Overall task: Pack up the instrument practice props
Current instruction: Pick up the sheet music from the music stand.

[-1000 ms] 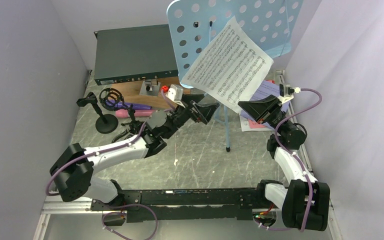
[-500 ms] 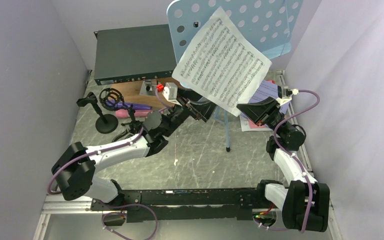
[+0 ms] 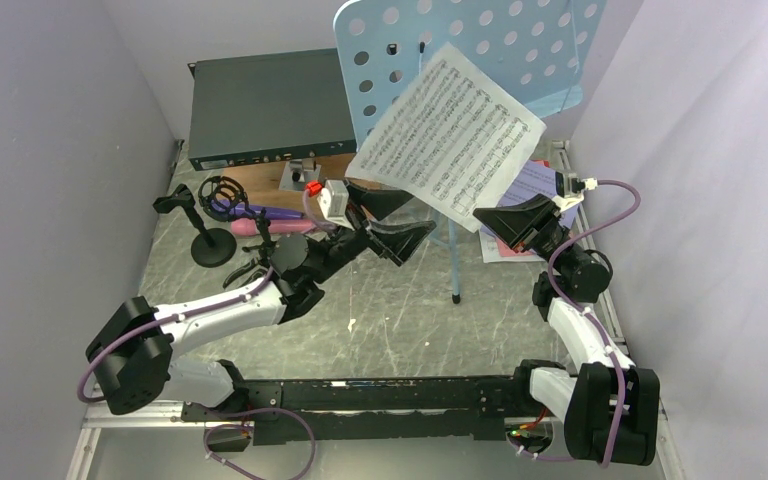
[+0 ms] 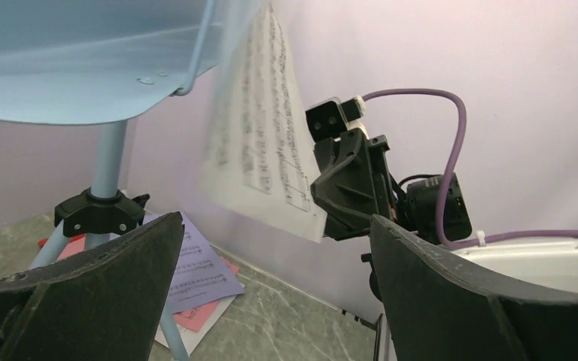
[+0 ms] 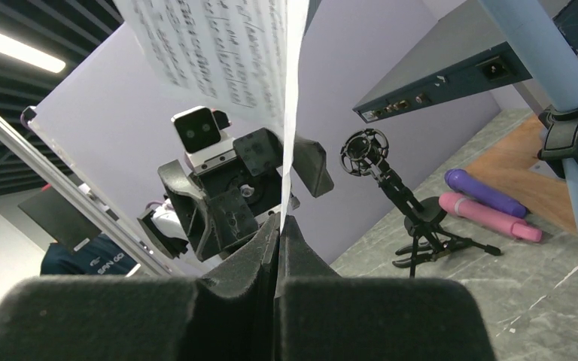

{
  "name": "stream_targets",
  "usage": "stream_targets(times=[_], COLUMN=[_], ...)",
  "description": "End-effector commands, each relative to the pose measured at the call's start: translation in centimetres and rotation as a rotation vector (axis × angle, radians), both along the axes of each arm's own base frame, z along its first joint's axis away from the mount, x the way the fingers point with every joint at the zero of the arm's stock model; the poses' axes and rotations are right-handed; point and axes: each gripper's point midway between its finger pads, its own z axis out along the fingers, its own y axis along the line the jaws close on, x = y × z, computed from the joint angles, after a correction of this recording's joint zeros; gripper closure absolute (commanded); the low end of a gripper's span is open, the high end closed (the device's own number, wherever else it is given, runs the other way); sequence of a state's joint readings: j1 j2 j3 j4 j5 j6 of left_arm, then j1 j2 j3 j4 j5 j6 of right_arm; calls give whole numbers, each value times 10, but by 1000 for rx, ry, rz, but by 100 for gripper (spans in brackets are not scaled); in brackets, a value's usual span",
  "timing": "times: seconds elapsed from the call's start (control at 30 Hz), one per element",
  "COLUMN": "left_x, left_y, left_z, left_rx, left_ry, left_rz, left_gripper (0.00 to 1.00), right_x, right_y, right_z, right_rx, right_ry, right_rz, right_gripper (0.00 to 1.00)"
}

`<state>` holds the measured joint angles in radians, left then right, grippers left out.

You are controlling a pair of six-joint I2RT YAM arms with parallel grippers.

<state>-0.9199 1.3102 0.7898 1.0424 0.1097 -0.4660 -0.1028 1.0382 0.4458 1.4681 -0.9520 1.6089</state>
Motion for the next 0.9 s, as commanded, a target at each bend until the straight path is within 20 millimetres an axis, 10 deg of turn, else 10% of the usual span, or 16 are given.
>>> stream_targets(times=[0.0, 0.27, 0.87], left_x=[-18, 6, 26], left_y=[1, 5, 21], left_z=[31, 50, 63], left_rx=[-41, -92, -172], left_ry=[-127, -78, -68], left_rz=[-45, 58, 188], left_gripper=[1, 4, 57], right_x=[-18, -19, -28], right_y=[2, 3, 10], right_z=[15, 14, 9], right_rx=[-8, -16, -52], right_ry=[-136, -139, -169], right_rz=[1, 1, 33], right_gripper=[100, 100, 100])
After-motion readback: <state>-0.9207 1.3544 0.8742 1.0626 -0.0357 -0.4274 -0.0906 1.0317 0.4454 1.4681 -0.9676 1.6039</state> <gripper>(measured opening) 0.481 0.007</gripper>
